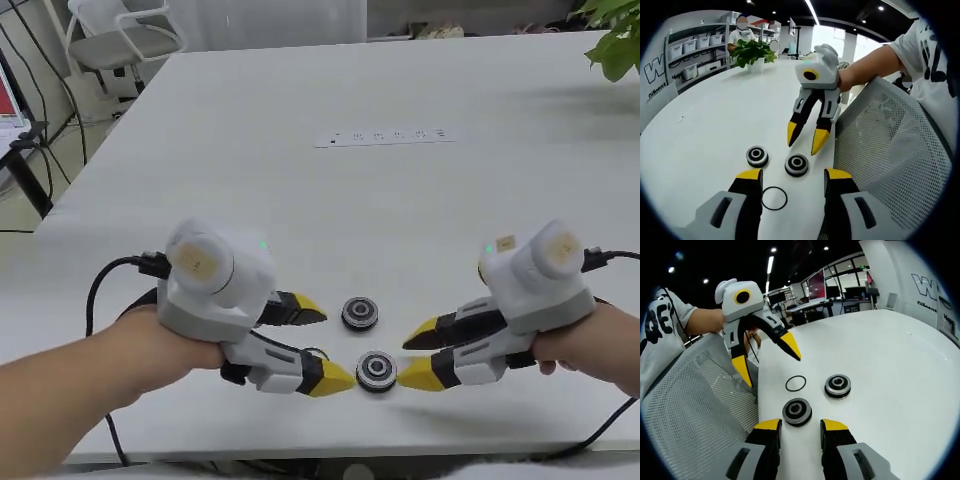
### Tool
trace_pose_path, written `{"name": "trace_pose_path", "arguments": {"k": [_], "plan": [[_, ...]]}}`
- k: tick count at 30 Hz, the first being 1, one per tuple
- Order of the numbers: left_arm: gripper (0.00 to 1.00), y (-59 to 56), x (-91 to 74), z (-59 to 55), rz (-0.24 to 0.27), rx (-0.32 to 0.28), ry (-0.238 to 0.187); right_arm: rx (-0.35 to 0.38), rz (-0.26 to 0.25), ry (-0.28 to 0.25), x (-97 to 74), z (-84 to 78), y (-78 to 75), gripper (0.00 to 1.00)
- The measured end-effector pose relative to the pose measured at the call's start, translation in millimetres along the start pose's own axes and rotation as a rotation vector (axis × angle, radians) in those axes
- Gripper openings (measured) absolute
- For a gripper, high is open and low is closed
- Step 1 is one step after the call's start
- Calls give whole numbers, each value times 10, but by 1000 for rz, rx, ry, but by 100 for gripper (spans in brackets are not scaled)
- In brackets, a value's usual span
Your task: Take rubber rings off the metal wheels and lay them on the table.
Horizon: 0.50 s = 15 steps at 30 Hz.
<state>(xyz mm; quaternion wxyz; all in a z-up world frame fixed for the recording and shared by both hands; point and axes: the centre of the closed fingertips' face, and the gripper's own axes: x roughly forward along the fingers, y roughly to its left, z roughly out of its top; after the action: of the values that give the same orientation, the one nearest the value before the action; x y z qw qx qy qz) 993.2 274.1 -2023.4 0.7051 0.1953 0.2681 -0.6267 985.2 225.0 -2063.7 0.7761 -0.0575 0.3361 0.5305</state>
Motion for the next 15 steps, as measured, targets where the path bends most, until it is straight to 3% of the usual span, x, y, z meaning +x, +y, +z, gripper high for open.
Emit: {"name": "trace_pose_path", "arguments": {"k": [15], "plan": [[41,-44,167,-11,-34,18,29,-8,6,11,18,-37,12,28]]}}
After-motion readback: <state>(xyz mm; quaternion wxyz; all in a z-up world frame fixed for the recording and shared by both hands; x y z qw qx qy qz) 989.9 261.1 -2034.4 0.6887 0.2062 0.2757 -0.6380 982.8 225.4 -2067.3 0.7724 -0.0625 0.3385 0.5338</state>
